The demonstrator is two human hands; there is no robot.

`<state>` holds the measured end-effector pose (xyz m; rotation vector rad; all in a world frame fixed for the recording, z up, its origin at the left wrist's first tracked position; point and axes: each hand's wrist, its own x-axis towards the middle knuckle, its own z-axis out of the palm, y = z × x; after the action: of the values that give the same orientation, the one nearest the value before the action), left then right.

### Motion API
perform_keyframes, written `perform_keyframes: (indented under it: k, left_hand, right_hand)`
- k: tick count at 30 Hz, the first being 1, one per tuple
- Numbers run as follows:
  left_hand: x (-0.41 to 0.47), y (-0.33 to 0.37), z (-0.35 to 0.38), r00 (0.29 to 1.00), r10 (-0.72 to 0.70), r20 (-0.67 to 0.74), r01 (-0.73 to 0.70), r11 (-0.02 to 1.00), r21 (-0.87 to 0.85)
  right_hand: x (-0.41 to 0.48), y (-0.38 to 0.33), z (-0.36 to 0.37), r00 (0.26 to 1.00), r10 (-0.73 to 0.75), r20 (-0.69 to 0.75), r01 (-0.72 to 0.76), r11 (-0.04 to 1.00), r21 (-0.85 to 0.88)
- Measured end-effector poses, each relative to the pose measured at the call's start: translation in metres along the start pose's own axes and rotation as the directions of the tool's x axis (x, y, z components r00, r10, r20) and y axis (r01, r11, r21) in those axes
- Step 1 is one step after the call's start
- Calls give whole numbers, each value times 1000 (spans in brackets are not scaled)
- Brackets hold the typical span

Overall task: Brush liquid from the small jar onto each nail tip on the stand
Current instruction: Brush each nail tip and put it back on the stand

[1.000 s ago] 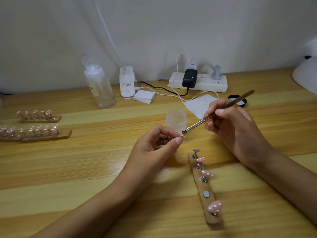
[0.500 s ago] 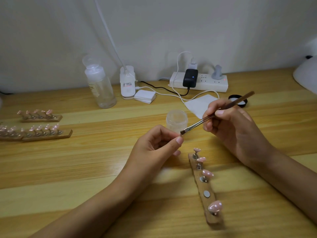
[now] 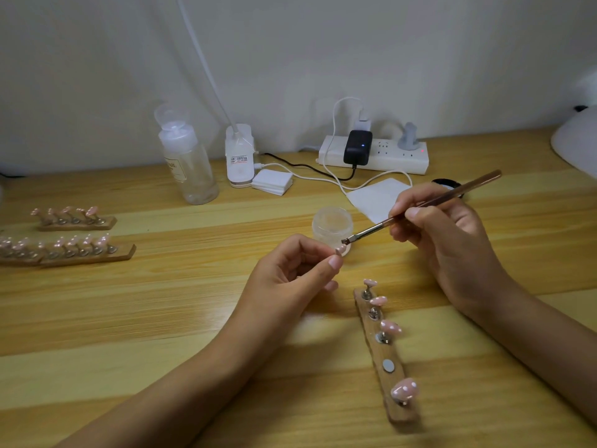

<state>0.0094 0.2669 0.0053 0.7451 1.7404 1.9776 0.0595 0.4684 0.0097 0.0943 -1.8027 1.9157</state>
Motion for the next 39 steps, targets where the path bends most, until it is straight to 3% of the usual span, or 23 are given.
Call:
perform_keyframes:
  k: [4,7,13,31,35,39]
  left_hand:
    - [0,-1,-1,1000,-11,-12,11,1000,13]
    - [0,0,0,1000,-18,-23,19,1000,12]
    - [1,2,1,999,-37,-23,38,999,21]
    - [0,3,2,999,-51,-5,51,999,15]
    - [0,1,2,998,-53,-24,53,999,0]
    - [0,0,1,998,-64,-29,64,998,11]
  right_hand:
    - [3,-1,-3,999,44,-6,-43,988,146]
    - [4,-1,-2,990,107,92,-127,960,249]
    - [2,-1,-1,969,137,206,-178,964,195]
    - [-2,-1,1,996,45,81,-43,999,-22]
    - [1,-2,0,997,80,10,-81,994,75]
    - [0,-5,3,992,124,26,-126,986,105]
